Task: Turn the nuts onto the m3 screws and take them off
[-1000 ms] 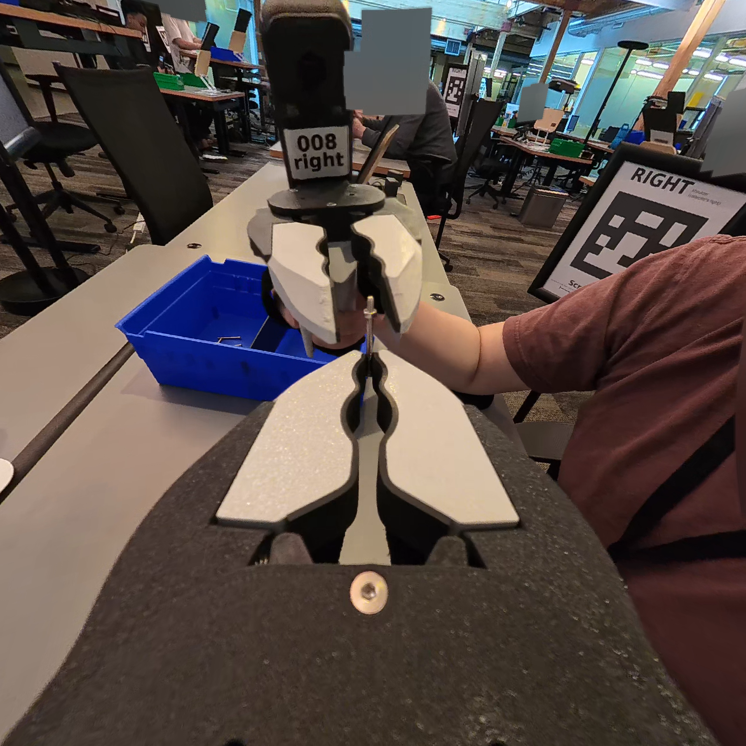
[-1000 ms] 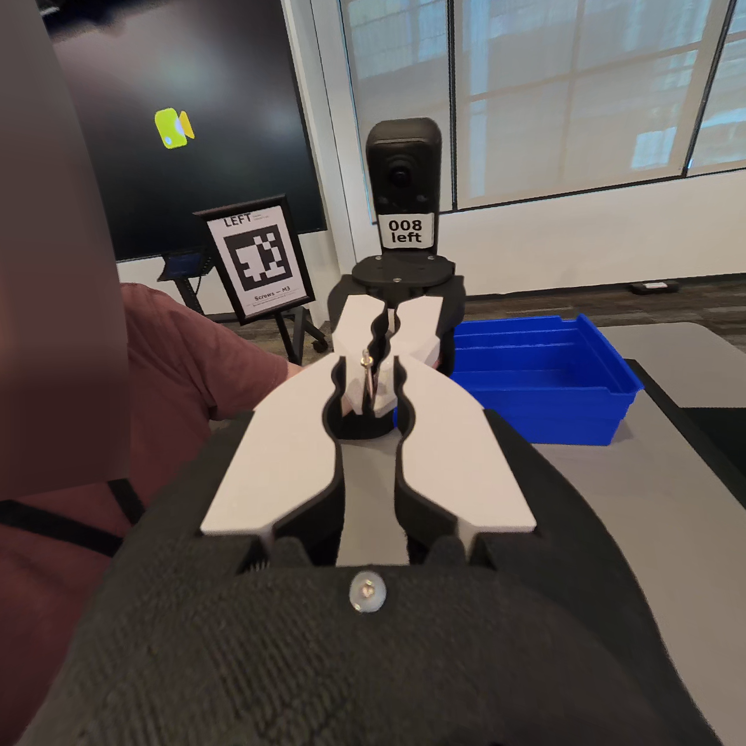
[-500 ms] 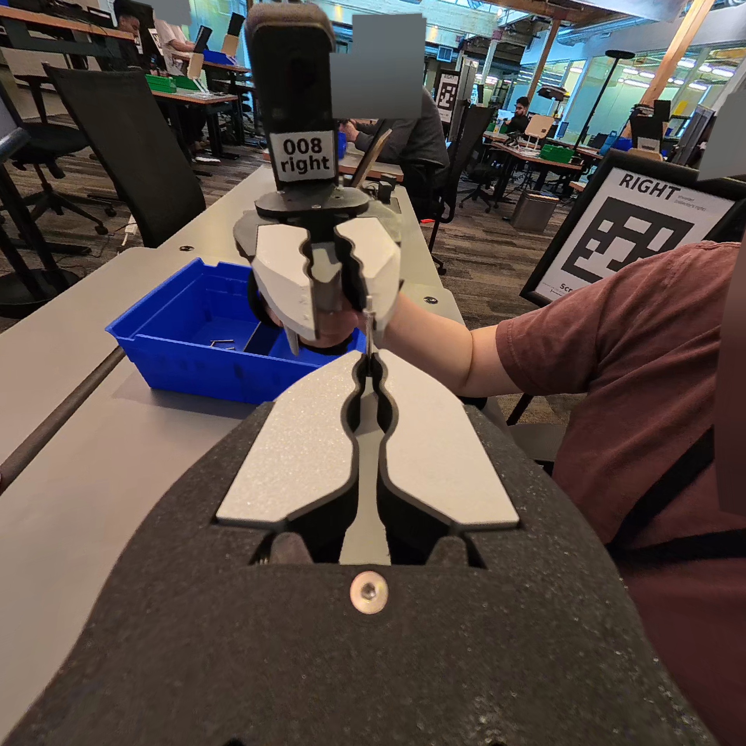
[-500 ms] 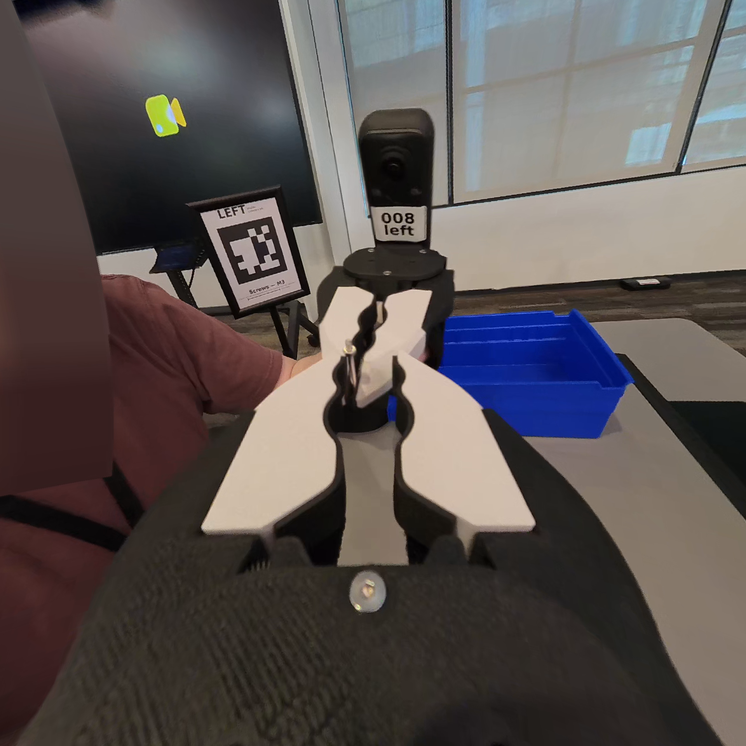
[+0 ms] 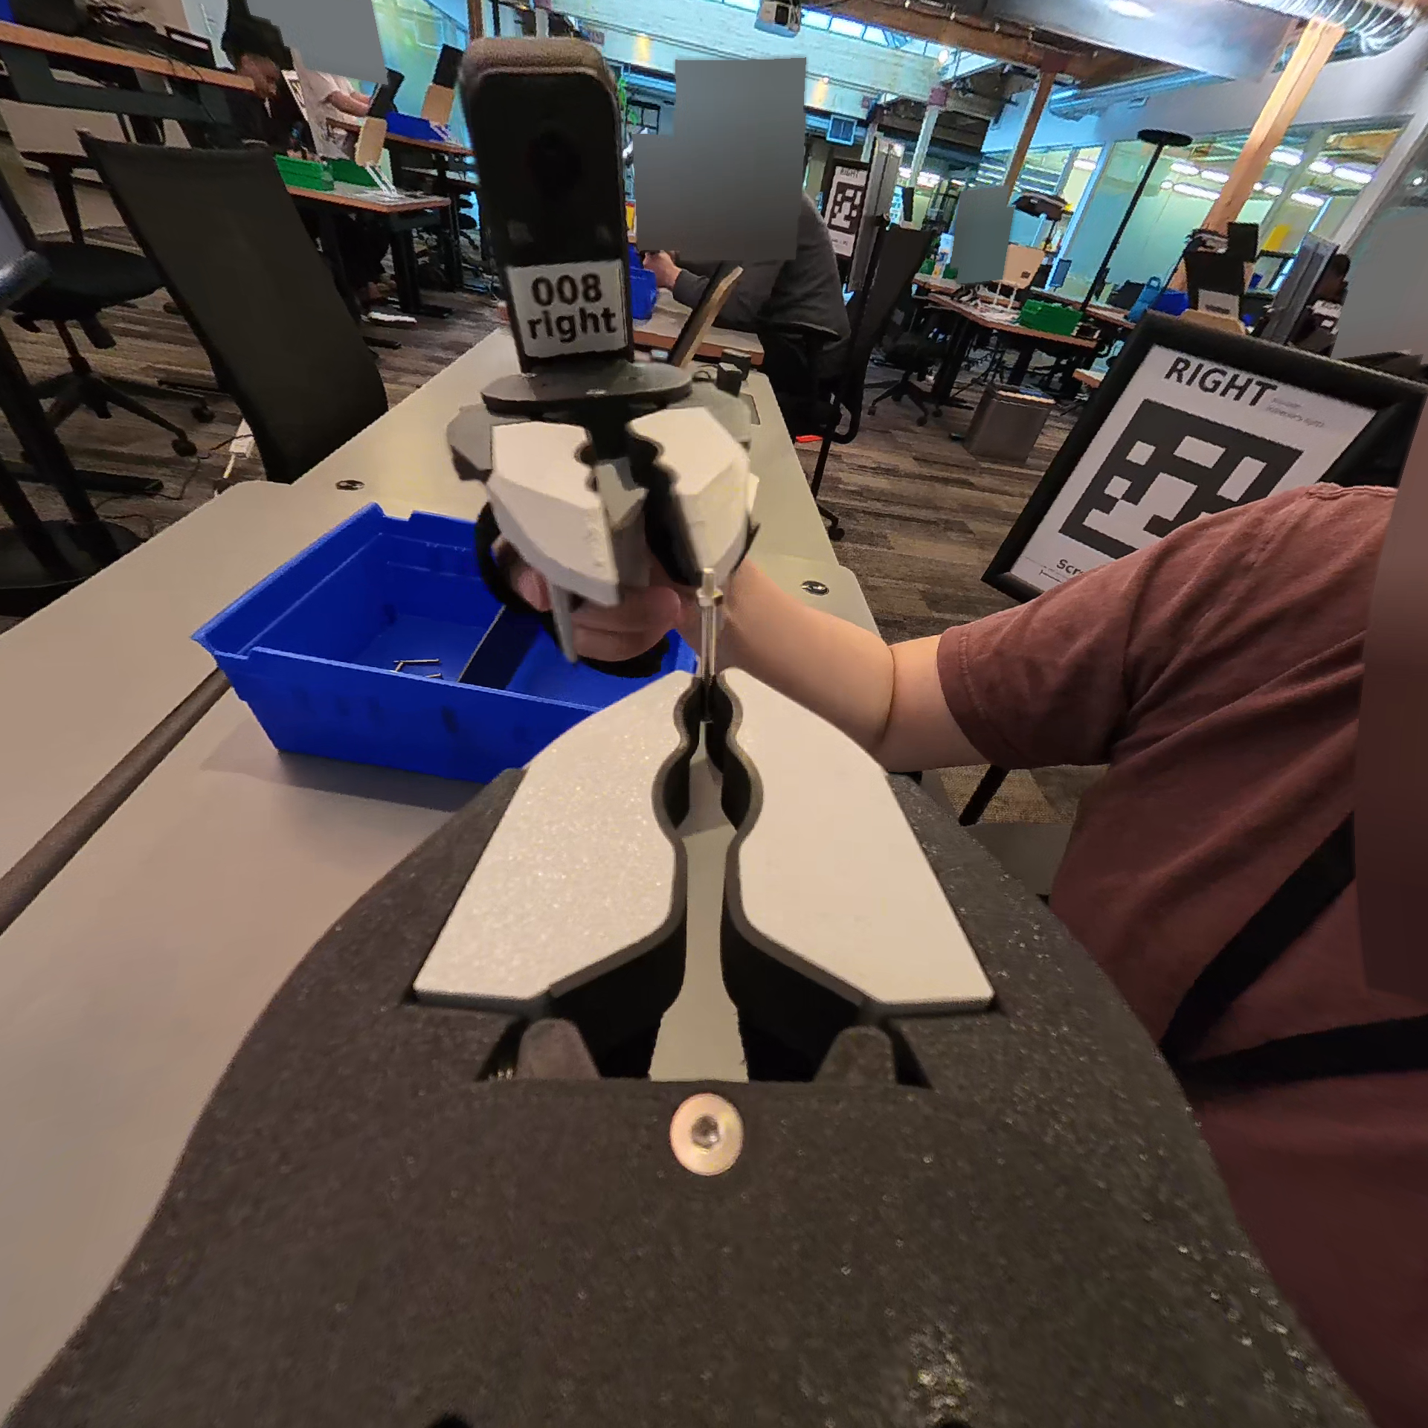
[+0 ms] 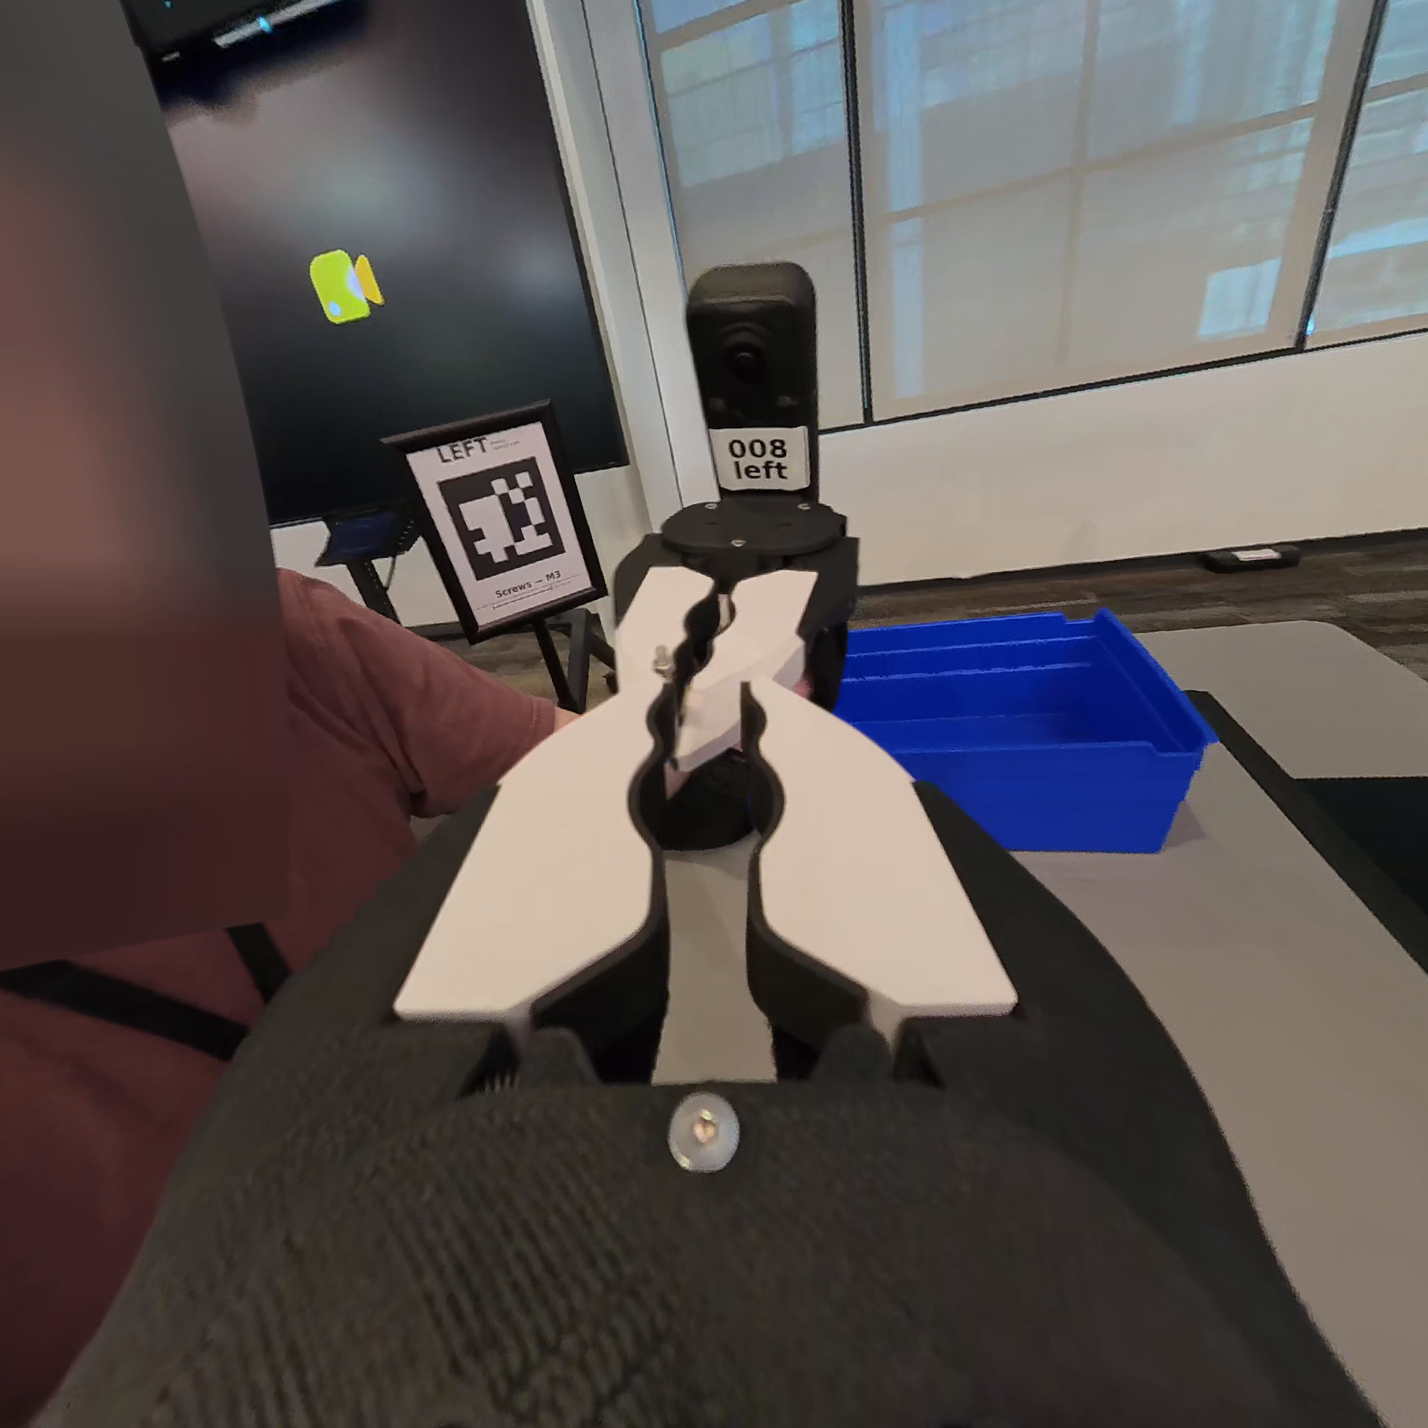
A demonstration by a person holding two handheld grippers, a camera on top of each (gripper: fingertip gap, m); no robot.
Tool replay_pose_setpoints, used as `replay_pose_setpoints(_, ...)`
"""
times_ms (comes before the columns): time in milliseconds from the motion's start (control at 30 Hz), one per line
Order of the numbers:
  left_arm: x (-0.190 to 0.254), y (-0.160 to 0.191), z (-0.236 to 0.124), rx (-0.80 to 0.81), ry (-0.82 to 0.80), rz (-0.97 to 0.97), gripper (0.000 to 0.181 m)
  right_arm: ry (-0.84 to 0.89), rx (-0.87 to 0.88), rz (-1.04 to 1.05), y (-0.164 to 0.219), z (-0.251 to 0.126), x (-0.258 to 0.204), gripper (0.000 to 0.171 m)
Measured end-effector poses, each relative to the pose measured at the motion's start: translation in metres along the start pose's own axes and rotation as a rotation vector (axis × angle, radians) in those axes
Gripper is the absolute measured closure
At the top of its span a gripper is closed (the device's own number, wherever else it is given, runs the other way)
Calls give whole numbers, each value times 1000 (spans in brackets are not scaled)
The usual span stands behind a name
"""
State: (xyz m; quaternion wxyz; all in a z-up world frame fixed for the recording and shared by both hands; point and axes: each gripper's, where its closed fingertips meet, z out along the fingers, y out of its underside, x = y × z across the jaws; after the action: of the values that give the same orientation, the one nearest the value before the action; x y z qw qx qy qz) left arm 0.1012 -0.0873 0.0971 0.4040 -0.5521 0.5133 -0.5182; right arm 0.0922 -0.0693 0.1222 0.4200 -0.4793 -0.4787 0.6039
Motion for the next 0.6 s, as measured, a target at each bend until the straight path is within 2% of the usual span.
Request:
replay_pose_setpoints(67, -1, 1, 0, -2, -1, -2, 179, -38, 8, -2, -2, 2, -9, 155)
replay_pose_setpoints(200, 4, 3, 5, -13, 26, -5, 179, -10, -14, -33, 3, 14, -8, 154)
replay_pose_setpoints(333, 3, 1, 3, 1, 24, -15, 179, -22, -9, -6, 3, 7, -4, 151)
replay_pose_setpoints(400, 4, -2, 1, 22, 43, -41, 179, -23, 5, 9, 0, 3, -3, 156)
replay_pose_setpoints(600, 5, 4, 8, -7, 44, -35, 179, -46, 5, 1, 1, 14, -11, 155)
